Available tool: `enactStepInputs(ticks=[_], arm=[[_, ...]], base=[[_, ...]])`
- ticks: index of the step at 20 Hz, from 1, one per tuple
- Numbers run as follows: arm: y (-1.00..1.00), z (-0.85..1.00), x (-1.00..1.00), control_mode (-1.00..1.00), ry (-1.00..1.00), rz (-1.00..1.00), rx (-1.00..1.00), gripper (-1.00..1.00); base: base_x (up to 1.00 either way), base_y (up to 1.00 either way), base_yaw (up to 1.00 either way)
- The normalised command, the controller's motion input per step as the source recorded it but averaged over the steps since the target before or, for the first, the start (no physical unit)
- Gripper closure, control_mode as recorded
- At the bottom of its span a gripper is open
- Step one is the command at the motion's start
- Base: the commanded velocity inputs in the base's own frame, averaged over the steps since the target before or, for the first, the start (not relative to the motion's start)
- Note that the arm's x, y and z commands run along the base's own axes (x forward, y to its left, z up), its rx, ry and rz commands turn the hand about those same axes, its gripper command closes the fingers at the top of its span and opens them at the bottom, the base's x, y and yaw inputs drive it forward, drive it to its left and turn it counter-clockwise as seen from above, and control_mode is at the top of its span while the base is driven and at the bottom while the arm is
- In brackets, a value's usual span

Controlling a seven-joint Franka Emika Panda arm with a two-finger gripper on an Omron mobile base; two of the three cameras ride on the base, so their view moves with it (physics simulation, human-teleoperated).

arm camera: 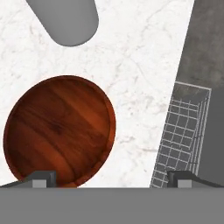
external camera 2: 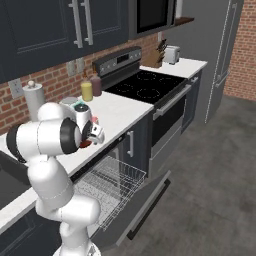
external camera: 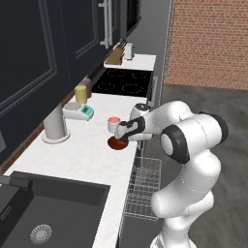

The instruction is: Pick up the cup and bowl from the counter, place them in the dishwasher, and close the dishwasher door.

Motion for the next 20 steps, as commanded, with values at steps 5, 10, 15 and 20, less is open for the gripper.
enactStepInputs(ticks=[5,10,15,20], arm=[[0.01,-0.19,0.27,-1.00,0.00,0.00,0.00,-1.00],[0.03,-0.22,0.22,-1.00,0.00,0.00,0.00,-1.00],[0.05,-0.23,0.24,-1.00,0.00,0.00,0.00,-1.00],[0.07,-0.20,0.20,-1.00,0.00,0.00,0.00,-1.00]], base=[[0.00,0.00,0.00],[0.00,0.00,0.00],[0.00,0.00,0.00],[0.00,0.00,0.00]])
